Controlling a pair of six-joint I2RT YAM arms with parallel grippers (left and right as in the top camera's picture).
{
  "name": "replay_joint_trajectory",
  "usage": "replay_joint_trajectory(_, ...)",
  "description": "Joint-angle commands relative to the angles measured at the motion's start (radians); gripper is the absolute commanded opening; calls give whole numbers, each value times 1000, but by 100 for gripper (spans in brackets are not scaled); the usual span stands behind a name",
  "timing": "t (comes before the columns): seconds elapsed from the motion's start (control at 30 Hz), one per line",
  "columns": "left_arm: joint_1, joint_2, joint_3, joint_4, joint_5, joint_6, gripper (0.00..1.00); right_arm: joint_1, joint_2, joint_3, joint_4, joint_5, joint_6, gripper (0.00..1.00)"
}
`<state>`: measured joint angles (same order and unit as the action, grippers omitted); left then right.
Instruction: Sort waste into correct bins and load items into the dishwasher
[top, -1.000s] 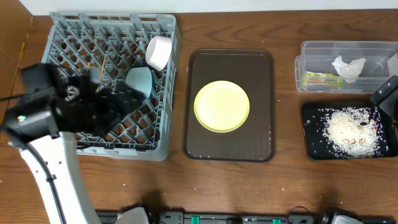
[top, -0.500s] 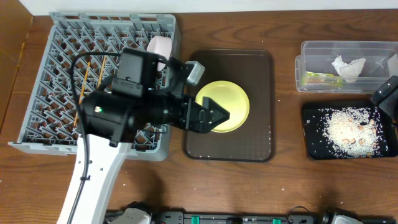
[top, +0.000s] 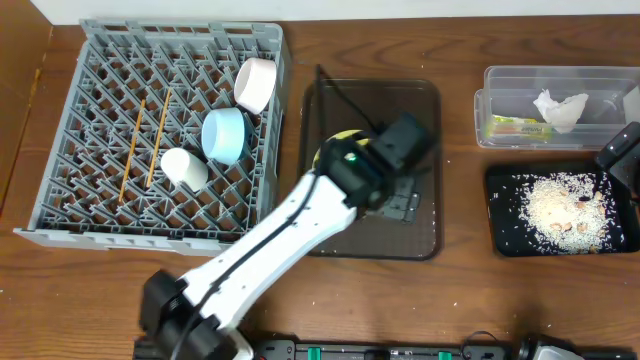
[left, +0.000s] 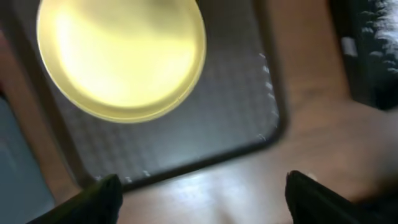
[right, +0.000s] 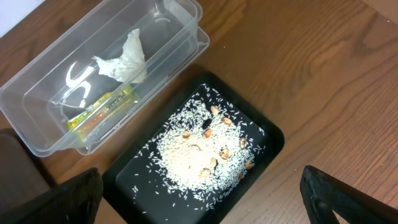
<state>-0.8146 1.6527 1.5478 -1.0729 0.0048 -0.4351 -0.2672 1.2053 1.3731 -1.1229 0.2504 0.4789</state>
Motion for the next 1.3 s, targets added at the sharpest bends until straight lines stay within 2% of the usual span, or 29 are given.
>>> replay_joint_trajectory(0.0,-36,102,5,48,-172,-38,75,-5,-1,0,0,3,-5,99)
replay_joint_trajectory(0.3,-47,291,5,186,-227,-166,64,-5,-1,0,0,3,-5,99)
replay_joint_trajectory(0.6,-52,439,5,294,-237,-190,60,-5,-1,0,0,3,-5,99)
replay_joint_trajectory(0.77,-52,505,5,317,-396,-190,60,-5,-1,0,0,3,-5,99)
replay_joint_trajectory(1.0,-53,560,4,363,-344,-192,54,-5,-1,0,0,3,-5,99)
replay_joint_trajectory(1.13,-55,593,4,369,-330,-191,44,-5,-1,0,0,3,-5,99)
replay_joint_trajectory(1.27,-55,595,4,369,-330,-191,21,-5,-1,0,0,3,-5,99)
